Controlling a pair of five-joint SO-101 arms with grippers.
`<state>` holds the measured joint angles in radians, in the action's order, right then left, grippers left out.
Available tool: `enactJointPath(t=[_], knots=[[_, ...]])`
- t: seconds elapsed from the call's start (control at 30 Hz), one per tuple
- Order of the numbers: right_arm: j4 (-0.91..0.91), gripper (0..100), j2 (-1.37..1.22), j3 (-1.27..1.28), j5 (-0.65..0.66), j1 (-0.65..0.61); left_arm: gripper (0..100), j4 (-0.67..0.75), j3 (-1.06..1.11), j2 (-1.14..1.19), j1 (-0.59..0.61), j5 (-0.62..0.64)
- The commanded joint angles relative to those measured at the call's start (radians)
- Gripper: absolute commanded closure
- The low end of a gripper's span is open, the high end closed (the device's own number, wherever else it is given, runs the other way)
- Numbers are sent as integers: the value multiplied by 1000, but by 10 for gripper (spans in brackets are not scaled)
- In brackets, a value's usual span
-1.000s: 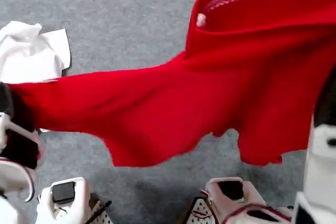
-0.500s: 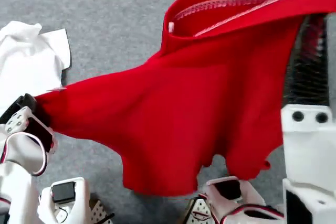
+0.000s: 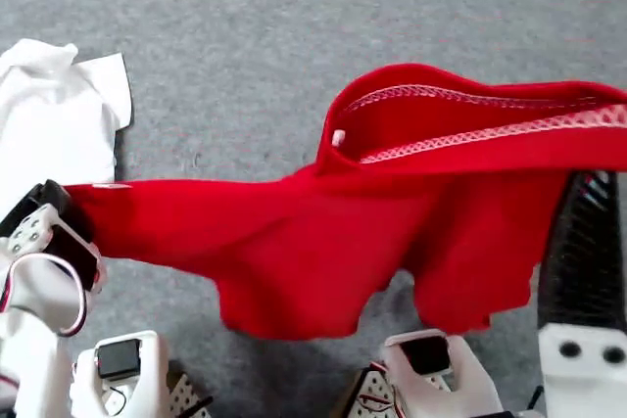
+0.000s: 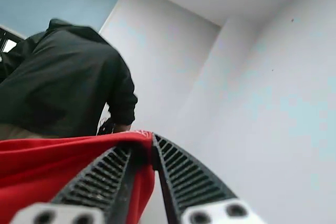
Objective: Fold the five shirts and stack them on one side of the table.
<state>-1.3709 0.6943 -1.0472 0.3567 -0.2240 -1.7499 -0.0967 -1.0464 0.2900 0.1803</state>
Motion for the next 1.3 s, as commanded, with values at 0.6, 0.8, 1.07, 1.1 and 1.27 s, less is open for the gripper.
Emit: enactJointPath(t=[0.6,0.8,1.07,1.1,1.27], knots=[[529,995,-255,877,0,-7,981,829,440,386,3,-2],[942,995,-335,1179,-2,-7,981,1040,385,704,3,-2],[1218,995,-499,1190,2,2,981,1060,6,1079,2,-2],[1232,995,-527,1170,5,19,981,1042,-46,1115,3,-2],[1221,995,-653,1032,-55,145,981,829,-322,1250,-3,-2]])
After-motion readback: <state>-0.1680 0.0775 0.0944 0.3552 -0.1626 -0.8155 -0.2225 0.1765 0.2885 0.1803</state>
